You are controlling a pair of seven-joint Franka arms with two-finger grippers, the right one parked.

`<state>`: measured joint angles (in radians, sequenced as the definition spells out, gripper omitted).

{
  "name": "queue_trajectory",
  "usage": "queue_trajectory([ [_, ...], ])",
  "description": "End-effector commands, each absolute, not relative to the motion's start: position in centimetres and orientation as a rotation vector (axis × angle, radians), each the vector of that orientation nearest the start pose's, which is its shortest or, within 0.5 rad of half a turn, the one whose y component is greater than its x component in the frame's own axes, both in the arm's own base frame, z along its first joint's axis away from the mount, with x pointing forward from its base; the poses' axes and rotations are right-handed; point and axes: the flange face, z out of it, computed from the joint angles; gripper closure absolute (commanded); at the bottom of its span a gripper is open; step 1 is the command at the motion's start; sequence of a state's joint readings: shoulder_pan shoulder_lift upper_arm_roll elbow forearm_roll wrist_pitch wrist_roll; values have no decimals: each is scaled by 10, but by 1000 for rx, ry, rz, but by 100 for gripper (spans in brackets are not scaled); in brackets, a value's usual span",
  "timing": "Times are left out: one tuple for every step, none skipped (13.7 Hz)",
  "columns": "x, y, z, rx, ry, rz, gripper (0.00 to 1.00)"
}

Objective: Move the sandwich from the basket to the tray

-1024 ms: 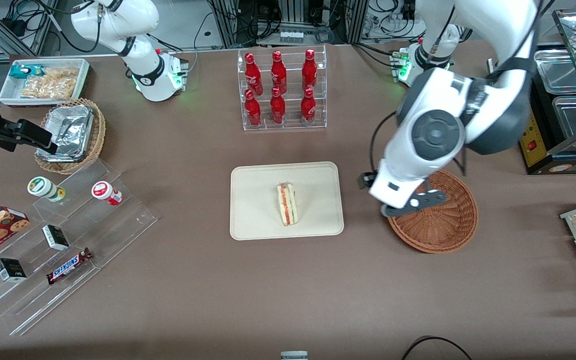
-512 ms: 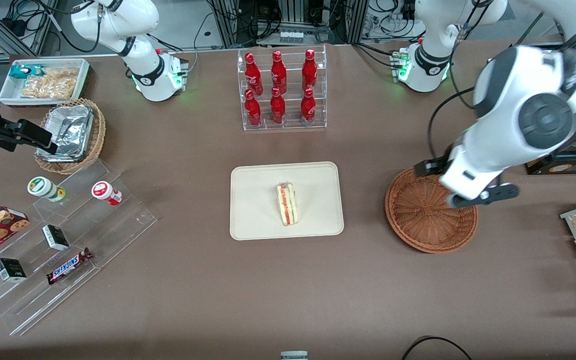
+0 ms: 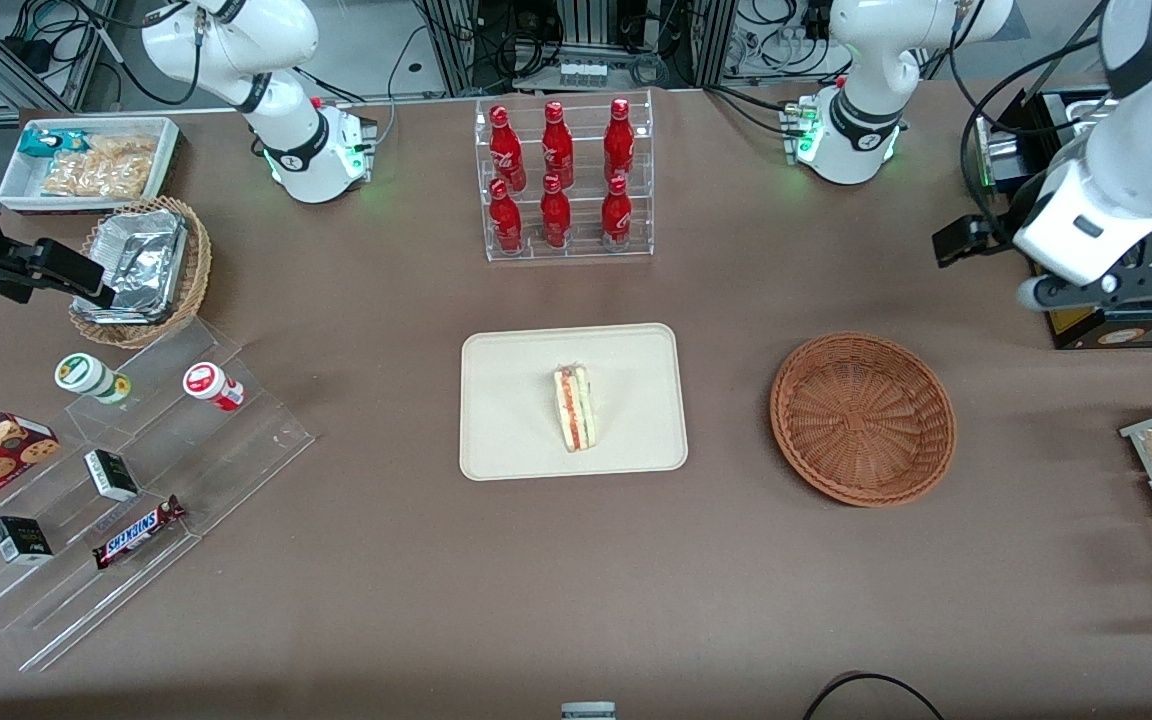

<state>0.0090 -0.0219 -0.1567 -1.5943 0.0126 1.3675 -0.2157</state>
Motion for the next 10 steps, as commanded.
queue_trajectory([
  [509,-64,621,-3018,-60,248,0],
  [508,-63,625,-3010,-62,228,0],
  [507,-61,627,-3011,-65,222,0],
  [506,-60,631,-3010,-66,213,0],
  [507,-47,630,-3012,-104,217,0],
  [508,-40,629,-3022,-126,221,0],
  [509,-31,630,-3031,-155,215,0],
  [509,-28,631,-3052,-165,216,0],
  [507,-24,634,-3088,-173,216,0],
  [506,-22,636,-3109,-185,216,0],
])
